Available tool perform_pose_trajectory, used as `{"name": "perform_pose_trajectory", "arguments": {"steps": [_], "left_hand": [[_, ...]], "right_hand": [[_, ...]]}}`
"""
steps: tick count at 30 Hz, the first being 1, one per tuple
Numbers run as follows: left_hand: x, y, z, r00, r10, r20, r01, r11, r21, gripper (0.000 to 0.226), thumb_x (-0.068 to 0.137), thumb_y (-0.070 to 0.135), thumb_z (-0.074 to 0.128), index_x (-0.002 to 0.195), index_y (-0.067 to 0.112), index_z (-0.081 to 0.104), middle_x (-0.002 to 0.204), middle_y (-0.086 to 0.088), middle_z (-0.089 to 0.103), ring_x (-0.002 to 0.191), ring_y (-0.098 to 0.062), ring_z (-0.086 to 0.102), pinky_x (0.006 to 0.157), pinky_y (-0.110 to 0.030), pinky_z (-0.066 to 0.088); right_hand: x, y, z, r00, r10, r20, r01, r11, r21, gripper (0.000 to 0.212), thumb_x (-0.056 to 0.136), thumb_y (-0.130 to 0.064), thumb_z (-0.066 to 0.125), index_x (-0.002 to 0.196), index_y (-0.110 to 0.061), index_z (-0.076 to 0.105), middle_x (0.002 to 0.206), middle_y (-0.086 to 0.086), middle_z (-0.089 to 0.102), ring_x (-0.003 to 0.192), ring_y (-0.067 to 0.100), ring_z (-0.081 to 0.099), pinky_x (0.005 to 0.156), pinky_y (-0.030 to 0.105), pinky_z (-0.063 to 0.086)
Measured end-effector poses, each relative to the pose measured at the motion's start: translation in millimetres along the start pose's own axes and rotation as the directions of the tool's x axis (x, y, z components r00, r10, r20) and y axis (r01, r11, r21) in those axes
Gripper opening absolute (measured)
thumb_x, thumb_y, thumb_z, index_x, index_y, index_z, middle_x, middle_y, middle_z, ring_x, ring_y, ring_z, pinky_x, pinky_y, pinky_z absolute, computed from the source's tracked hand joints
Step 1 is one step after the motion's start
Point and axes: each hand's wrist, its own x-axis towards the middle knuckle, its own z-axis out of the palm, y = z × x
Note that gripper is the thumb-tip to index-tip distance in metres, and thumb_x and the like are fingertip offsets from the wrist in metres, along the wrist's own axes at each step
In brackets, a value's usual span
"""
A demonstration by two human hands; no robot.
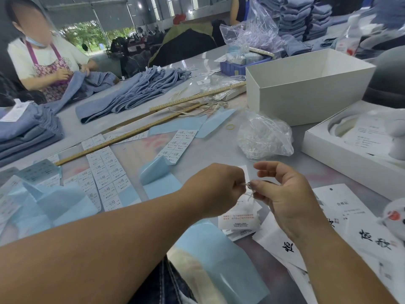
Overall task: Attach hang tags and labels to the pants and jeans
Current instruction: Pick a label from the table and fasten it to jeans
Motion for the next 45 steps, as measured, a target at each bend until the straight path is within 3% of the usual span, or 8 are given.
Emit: {"name": "perform_pose_trajectory", "arguments": {"steps": [5, 13, 20, 24, 35, 40, 43, 45], "left_hand": [[5, -5, -8, 0.982, -0.166, -0.086, 0.15, 0.975, -0.165, 0.017, 0.095, 0.026, 0.052, 0.094, 0.018, 0.067, 0.094, 0.002, 0.068, 0.084, -0.017, 0.06, 0.067, -0.028, 0.047], [8, -8, -15, 0.958, -0.285, 0.026, 0.264, 0.846, -0.462, 0.023, 0.098, 0.029, 0.055, 0.092, 0.011, 0.069, 0.083, -0.002, 0.072, 0.069, -0.011, 0.06, 0.051, -0.013, 0.043], [9, -8, -13, 0.955, -0.297, 0.026, 0.281, 0.869, -0.408, 0.022, 0.099, 0.03, 0.055, 0.088, 0.017, 0.068, 0.066, 0.007, 0.064, 0.058, -0.008, 0.056, 0.057, -0.022, 0.045], [9, -11, -13, 0.944, -0.33, 0.008, 0.312, 0.883, -0.35, 0.023, 0.098, 0.033, 0.055, 0.086, 0.018, 0.067, 0.068, 0.006, 0.063, 0.058, -0.006, 0.053, 0.051, -0.022, 0.038], [9, -21, -9, 0.874, -0.482, 0.059, 0.482, 0.847, -0.226, 0.023, 0.096, 0.024, 0.056, 0.096, 0.005, 0.069, 0.093, -0.012, 0.072, 0.082, -0.025, 0.065, 0.074, -0.033, 0.054], [8, -6, -10, 0.941, -0.309, 0.137, 0.337, 0.833, -0.439, 0.015, 0.096, 0.028, 0.061, 0.086, 0.018, 0.067, 0.072, 0.005, 0.067, 0.051, -0.002, 0.056, 0.051, -0.015, 0.047], [6, 4, -9, 0.975, -0.182, 0.124, 0.22, 0.799, -0.559, 0.01, 0.095, 0.023, 0.064, 0.086, 0.018, 0.067, 0.075, 0.001, 0.067, 0.06, -0.005, 0.058, 0.058, -0.018, 0.05], [5, 5, -11, 0.987, -0.135, 0.087, 0.159, 0.759, -0.631, 0.007, 0.094, 0.018, 0.065, 0.091, 0.015, 0.07, 0.076, 0.0, 0.067, 0.063, -0.007, 0.059, 0.061, -0.019, 0.052]], "right_hand": [[2, 2, -3, 1.0, -0.008, -0.027, 0.003, 0.981, -0.194, 0.037, 0.081, 0.013, 0.061, 0.088, -0.023, 0.071, 0.087, -0.002, 0.068, 0.064, 0.006, 0.061, 0.059, 0.019, 0.051], [-3, 2, 2, 0.995, 0.048, 0.086, -0.014, 0.933, -0.359, 0.038, 0.081, 0.013, 0.051, 0.091, -0.02, 0.068, 0.077, -0.004, 0.075, 0.07, 0.006, 0.065, 0.06, 0.022, 0.047], [-5, -3, 1, 0.999, 0.003, 0.041, 0.016, 0.897, -0.442, 0.029, 0.076, 0.008, 0.056, 0.07, -0.018, 0.069, 0.058, -0.007, 0.068, 0.054, 0.003, 0.057, 0.058, 0.021, 0.047], [-3, -1, 0, 0.998, -0.033, -0.054, 0.007, 0.902, -0.432, 0.03, 0.072, 0.011, 0.048, 0.056, -0.012, 0.058, 0.042, -0.009, 0.049, 0.039, 0.005, 0.039, 0.04, 0.017, 0.036], [-5, -5, -6, 0.899, -0.205, -0.388, 0.103, 0.958, -0.268, 0.012, 0.069, -0.009, 0.046, 0.062, -0.014, 0.055, 0.045, -0.01, 0.051, 0.039, 0.004, 0.038, 0.044, 0.023, 0.033], [-8, -3, 2, 0.972, -0.156, -0.174, 0.108, 0.96, -0.258, 0.019, 0.072, -0.009, 0.057, 0.058, -0.021, 0.06, 0.072, -0.006, 0.068, 0.059, 0.01, 0.054, 0.053, 0.024, 0.042], [-10, -2, 5, 0.977, -0.212, 0.0, 0.198, 0.915, -0.353, 0.035, 0.075, 0.014, 0.055, 0.058, -0.017, 0.059, 0.097, -0.008, 0.069, 0.086, 0.013, 0.065, 0.076, 0.029, 0.049], [-11, -2, 7, 0.976, -0.201, 0.083, 0.217, 0.89, -0.4, 0.03, 0.075, 0.014, 0.055, 0.061, -0.012, 0.063, 0.086, -0.004, 0.07, 0.082, 0.017, 0.065, 0.076, 0.03, 0.049]]}}
